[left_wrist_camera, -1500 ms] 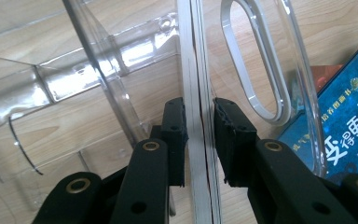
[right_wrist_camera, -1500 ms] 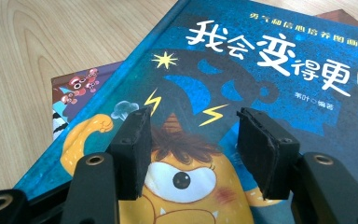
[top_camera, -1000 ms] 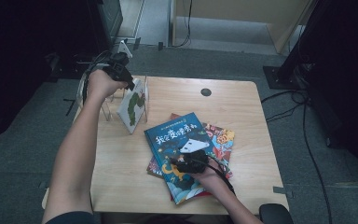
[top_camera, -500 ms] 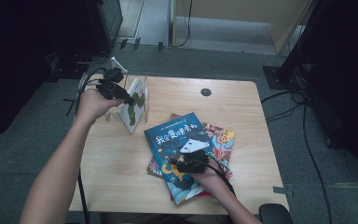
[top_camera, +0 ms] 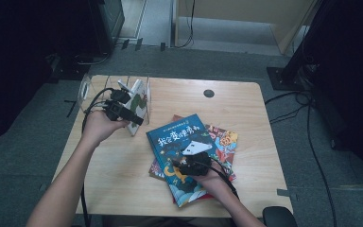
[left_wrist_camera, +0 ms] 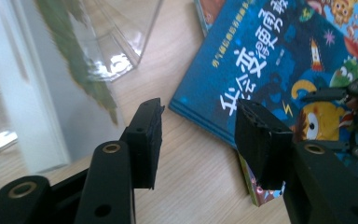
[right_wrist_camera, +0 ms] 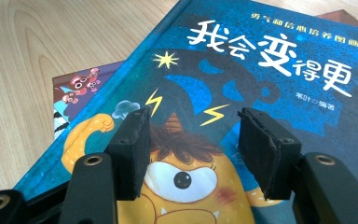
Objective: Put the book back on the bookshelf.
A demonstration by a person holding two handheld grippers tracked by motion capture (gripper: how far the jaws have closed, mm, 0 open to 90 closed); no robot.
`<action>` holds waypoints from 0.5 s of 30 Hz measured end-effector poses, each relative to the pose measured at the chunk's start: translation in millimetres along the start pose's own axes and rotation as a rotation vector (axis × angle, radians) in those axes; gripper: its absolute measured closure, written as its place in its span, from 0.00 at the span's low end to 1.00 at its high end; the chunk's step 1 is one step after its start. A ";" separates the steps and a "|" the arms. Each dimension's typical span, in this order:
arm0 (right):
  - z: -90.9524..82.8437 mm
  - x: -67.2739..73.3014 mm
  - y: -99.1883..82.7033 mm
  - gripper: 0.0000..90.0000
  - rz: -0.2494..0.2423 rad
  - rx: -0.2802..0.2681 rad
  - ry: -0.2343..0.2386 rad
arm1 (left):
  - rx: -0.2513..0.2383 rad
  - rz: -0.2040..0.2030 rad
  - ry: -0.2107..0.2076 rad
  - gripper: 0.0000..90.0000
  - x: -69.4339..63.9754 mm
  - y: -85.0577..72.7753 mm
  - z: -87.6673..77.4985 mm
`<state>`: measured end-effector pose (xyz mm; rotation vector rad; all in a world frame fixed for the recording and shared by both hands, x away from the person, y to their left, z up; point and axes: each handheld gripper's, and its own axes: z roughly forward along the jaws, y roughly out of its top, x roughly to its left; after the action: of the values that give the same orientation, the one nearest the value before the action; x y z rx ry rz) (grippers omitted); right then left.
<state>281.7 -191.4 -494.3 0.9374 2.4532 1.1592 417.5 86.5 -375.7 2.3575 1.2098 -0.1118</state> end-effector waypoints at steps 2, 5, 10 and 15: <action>0.0 -0.1 0.0 0.48 0.000 0.000 0.002 | -0.007 0.001 -0.015 0.56 -1.4 -5.3 4.4; -0.1 -0.2 0.1 0.48 -0.001 0.000 0.003 | -0.014 0.012 -0.019 0.55 -2.8 -12.1 10.6; -2.8 -1.1 -1.9 0.49 0.012 -0.001 0.008 | -0.045 0.058 -0.034 0.54 -9.5 -21.5 20.5; -9.5 -5.7 -7.2 0.49 0.014 -0.003 0.024 | -0.037 0.071 -0.032 0.53 -11.4 -26.9 32.3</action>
<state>278.2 -204.1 -493.9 0.9471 2.4669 1.1846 394.2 76.6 -411.1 2.3542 1.1025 -0.1026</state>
